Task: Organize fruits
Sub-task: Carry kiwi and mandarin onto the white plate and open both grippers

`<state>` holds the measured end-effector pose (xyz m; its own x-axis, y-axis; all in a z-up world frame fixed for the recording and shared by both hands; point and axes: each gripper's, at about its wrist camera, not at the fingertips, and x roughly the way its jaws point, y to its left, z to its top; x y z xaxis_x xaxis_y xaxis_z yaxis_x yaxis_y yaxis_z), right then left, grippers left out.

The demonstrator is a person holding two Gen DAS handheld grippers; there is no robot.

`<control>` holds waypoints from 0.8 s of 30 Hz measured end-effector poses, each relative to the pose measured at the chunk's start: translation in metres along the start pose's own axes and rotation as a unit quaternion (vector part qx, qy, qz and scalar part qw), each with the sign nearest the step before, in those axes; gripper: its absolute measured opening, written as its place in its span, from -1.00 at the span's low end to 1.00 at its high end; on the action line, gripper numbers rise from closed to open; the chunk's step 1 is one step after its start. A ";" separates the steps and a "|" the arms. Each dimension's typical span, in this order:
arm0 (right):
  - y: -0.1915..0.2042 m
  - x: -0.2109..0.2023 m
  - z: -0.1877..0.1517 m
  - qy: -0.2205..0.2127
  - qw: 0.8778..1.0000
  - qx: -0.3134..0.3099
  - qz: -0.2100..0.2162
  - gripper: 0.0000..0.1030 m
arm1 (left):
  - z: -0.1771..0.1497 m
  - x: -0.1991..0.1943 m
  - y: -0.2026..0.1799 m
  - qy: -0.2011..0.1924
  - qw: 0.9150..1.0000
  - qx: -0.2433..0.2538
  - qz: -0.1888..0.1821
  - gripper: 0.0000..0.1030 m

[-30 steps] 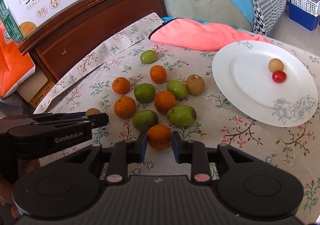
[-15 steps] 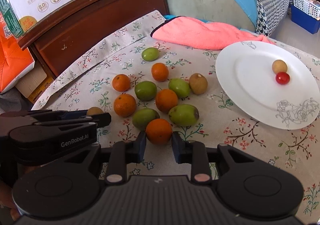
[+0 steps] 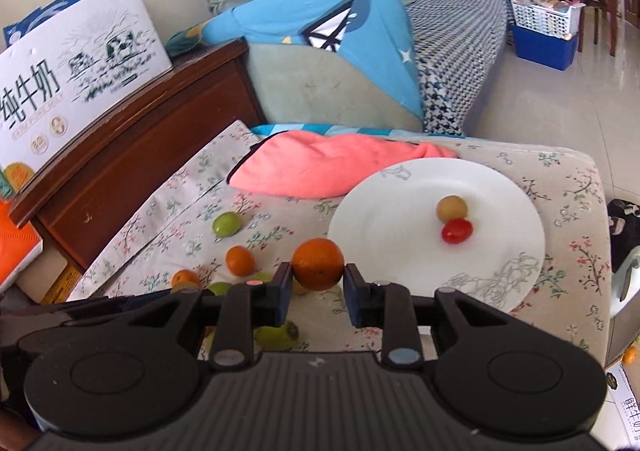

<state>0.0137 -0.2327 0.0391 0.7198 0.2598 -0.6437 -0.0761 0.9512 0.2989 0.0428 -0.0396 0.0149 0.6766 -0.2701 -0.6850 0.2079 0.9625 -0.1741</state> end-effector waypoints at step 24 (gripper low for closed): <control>-0.074 0.020 -0.003 0.036 0.980 0.183 -0.072 -0.46 | 0.021 0.072 -0.063 0.030 0.993 0.082 -0.082 -0.48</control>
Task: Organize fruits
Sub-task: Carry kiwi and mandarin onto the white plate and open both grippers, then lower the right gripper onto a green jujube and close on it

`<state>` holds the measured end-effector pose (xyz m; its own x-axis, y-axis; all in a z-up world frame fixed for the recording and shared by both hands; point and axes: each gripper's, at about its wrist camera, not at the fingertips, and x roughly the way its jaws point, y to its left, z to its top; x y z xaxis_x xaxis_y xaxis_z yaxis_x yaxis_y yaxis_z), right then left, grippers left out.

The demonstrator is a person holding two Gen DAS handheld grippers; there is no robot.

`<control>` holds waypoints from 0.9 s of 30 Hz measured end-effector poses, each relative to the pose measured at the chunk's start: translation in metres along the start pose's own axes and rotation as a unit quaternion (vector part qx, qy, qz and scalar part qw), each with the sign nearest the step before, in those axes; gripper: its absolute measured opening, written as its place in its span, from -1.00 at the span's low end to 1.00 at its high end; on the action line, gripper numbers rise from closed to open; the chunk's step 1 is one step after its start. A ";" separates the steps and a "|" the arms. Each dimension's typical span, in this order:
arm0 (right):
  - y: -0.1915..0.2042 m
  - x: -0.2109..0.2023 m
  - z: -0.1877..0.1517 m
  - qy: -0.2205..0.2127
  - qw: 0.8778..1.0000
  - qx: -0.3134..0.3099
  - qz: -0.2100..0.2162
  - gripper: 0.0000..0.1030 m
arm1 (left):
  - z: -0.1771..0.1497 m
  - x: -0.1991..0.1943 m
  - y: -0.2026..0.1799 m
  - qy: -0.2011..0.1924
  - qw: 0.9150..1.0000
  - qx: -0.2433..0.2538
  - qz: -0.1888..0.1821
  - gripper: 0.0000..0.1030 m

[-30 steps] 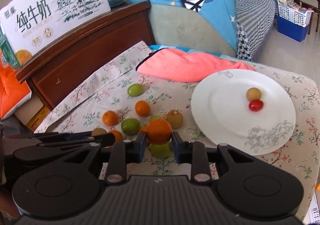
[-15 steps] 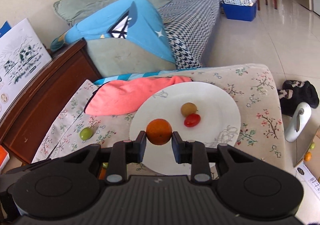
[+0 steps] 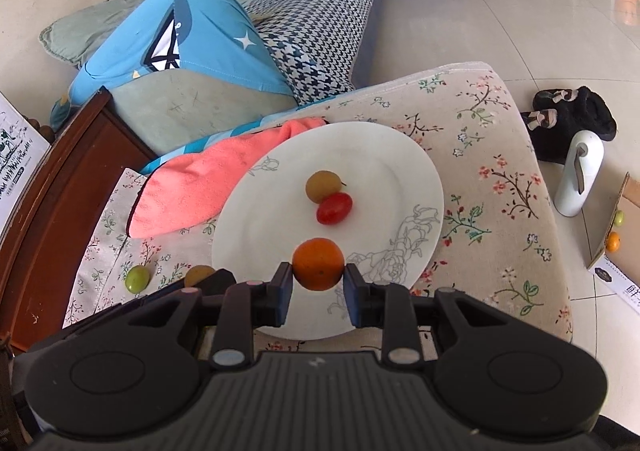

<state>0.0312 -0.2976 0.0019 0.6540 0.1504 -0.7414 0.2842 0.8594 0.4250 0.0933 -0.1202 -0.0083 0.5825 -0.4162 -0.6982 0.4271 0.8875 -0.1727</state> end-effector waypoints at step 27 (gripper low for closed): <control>0.009 -0.004 0.001 -0.018 1.000 -0.015 0.019 -0.40 | 0.015 -0.036 0.012 -0.013 0.997 -0.002 0.082 0.50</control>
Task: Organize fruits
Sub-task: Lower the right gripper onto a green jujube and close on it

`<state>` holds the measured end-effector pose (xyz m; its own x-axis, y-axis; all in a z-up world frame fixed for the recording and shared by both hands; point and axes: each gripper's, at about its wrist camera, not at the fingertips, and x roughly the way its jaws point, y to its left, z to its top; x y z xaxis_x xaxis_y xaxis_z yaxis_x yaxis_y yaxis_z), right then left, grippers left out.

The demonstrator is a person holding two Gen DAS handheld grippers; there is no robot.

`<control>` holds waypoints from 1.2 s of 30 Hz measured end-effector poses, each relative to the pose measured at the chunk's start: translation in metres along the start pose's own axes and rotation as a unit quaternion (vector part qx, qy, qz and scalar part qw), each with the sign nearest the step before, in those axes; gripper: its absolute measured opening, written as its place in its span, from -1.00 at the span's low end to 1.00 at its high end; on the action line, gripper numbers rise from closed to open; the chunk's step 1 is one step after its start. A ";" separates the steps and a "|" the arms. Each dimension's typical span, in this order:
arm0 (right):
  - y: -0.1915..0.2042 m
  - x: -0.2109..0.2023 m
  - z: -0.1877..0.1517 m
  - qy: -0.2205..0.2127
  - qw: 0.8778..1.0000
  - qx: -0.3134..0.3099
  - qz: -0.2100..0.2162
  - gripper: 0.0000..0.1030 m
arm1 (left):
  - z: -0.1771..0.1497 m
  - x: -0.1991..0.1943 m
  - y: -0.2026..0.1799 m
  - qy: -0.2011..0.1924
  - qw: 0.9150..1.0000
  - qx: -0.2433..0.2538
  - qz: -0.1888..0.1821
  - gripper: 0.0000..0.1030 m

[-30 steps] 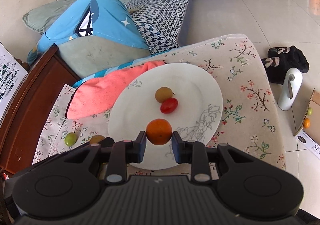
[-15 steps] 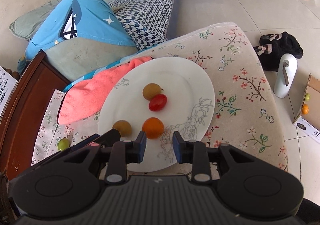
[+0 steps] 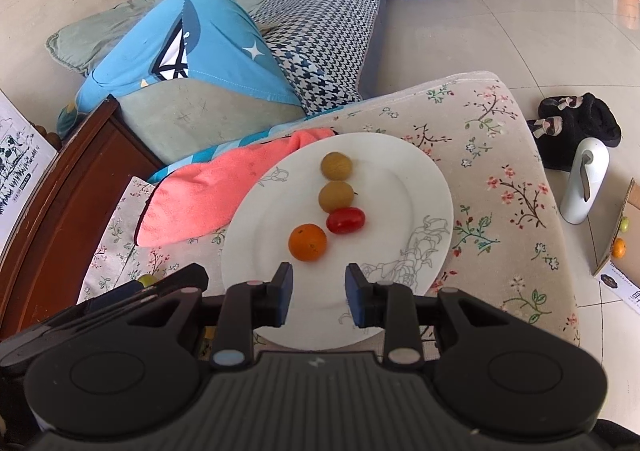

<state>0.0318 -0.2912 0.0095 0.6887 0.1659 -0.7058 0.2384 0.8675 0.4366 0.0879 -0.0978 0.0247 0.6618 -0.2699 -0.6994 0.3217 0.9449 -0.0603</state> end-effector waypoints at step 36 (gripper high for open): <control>0.065 0.025 -0.048 0.092 0.978 -0.158 0.097 -0.32 | -0.076 -0.048 0.050 0.024 0.997 0.070 -0.023 0.51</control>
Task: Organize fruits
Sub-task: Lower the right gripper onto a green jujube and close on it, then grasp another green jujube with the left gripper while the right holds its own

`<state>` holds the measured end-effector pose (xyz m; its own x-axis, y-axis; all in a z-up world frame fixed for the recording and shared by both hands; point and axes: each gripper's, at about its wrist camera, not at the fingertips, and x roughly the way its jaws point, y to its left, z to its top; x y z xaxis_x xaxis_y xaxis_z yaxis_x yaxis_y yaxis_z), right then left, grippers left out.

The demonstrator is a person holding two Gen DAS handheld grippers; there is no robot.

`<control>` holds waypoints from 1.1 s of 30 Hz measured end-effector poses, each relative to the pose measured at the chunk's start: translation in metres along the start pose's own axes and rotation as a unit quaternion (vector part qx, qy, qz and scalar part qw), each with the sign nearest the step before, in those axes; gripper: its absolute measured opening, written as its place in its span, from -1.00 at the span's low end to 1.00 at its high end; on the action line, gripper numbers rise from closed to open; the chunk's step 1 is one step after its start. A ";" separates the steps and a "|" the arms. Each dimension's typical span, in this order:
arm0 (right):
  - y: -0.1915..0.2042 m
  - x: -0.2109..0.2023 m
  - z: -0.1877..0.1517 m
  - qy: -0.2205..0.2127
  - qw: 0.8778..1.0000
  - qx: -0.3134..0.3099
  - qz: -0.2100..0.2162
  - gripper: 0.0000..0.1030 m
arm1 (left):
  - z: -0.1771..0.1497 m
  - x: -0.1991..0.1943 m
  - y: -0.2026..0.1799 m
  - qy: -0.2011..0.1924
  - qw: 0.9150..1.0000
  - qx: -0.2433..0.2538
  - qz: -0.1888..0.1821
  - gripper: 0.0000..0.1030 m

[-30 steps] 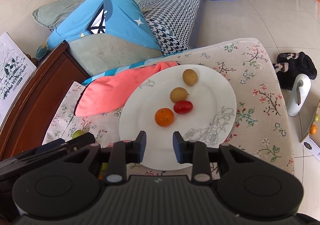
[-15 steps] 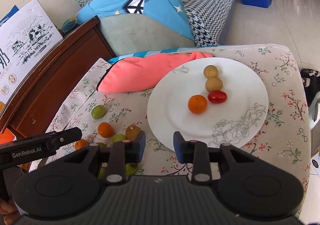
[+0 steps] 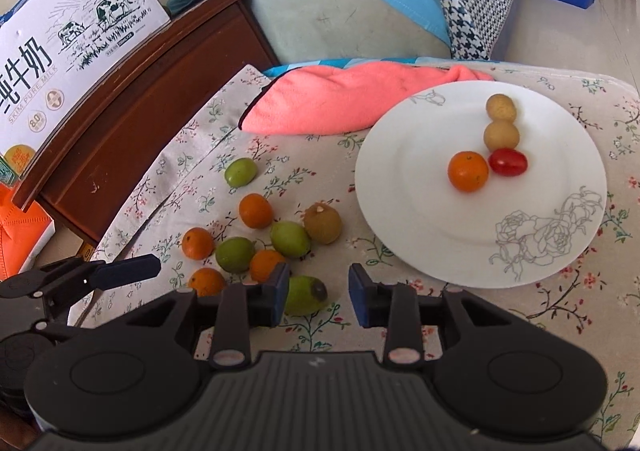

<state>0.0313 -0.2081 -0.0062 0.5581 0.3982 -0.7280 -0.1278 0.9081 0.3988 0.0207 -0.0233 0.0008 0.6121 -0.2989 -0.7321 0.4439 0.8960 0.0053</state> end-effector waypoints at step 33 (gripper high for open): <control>0.006 0.015 -0.003 0.029 0.999 -0.035 -0.028 -0.41 | -0.013 0.019 -0.014 -0.012 0.998 0.045 -0.043 -0.18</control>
<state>0.0359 -0.1963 -0.0165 0.5185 0.3515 -0.7795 -0.1566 0.9352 0.3176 0.0180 -0.0375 -0.0222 0.5846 -0.3816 -0.7160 0.5515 0.8341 0.0057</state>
